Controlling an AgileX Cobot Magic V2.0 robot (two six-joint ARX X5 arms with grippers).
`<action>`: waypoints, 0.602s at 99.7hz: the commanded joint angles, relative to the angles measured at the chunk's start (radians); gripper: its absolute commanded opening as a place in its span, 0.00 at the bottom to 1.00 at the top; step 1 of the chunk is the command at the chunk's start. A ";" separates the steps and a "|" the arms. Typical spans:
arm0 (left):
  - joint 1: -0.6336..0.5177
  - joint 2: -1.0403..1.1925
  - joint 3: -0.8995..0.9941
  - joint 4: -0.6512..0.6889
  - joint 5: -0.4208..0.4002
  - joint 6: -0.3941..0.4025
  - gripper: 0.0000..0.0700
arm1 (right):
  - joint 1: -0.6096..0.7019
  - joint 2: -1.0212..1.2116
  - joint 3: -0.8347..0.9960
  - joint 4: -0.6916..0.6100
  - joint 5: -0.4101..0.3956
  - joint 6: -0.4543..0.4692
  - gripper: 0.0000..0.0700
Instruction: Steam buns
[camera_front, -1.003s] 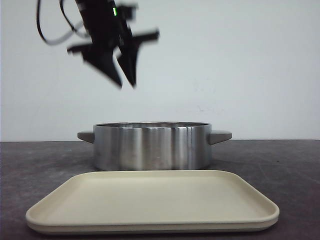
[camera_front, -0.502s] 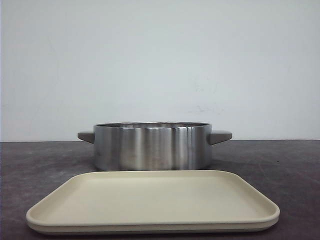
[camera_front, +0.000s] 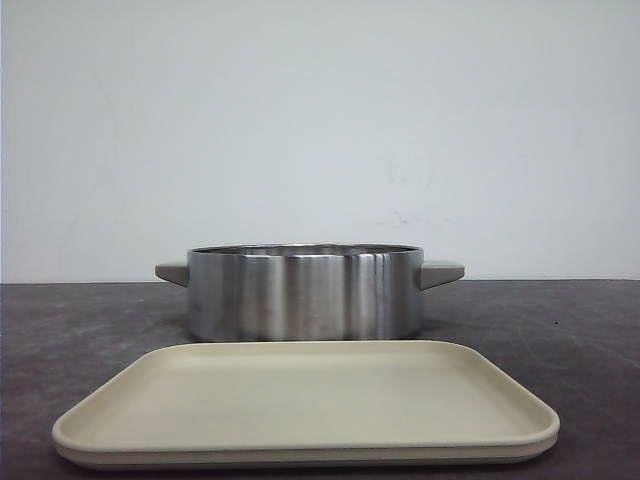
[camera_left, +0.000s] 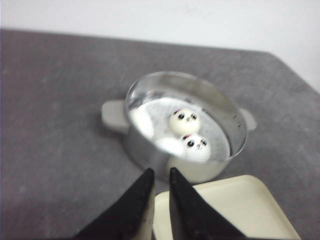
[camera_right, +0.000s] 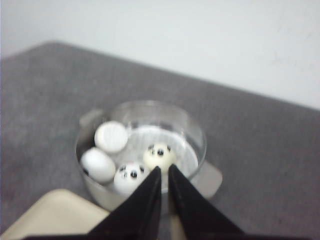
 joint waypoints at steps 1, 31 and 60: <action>-0.008 -0.002 0.011 0.005 -0.009 -0.021 0.01 | 0.010 0.004 0.007 0.005 -0.002 0.011 0.02; -0.008 -0.016 0.012 0.002 -0.008 -0.023 0.01 | 0.010 0.003 0.007 0.006 0.002 0.010 0.02; -0.008 -0.016 0.012 0.002 -0.008 -0.023 0.01 | 0.010 0.003 0.007 0.006 0.002 0.010 0.02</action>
